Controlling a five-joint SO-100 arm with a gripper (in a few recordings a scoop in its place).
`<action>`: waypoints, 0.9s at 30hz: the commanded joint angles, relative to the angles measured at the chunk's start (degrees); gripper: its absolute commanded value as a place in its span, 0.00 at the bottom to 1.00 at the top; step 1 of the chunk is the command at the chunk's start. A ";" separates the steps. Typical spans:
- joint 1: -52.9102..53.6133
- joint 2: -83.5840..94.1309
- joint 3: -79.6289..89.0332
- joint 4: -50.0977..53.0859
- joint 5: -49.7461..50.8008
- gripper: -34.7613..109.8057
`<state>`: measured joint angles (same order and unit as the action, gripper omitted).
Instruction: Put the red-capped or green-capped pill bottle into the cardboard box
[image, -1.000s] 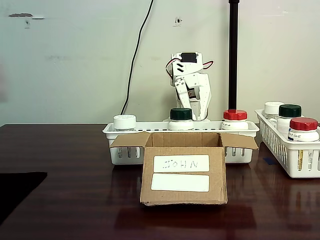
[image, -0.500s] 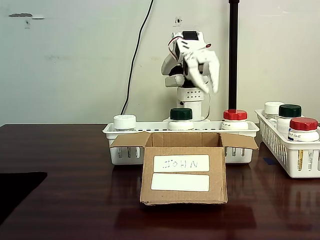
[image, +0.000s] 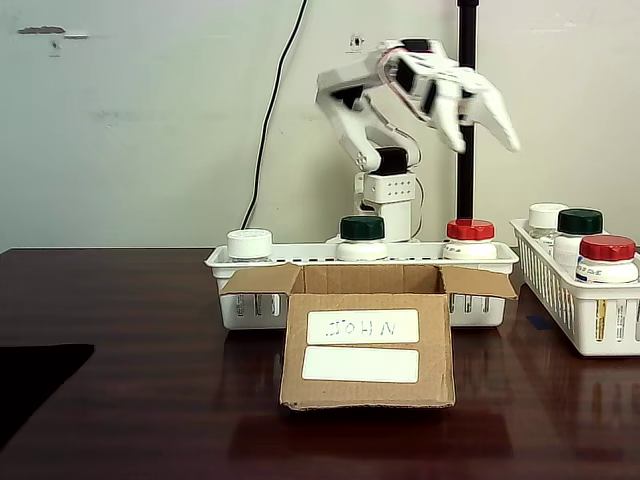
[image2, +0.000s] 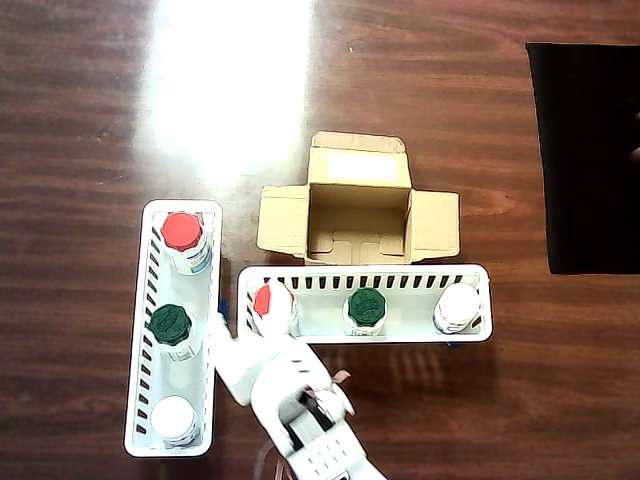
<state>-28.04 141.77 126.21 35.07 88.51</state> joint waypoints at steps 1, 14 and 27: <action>-3.08 -9.05 -12.22 -3.52 -0.44 0.73; -1.58 -35.60 -32.87 -11.51 -1.67 0.73; -0.35 -48.08 -32.78 -21.45 -2.37 0.73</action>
<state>-28.56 93.69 97.03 16.35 86.22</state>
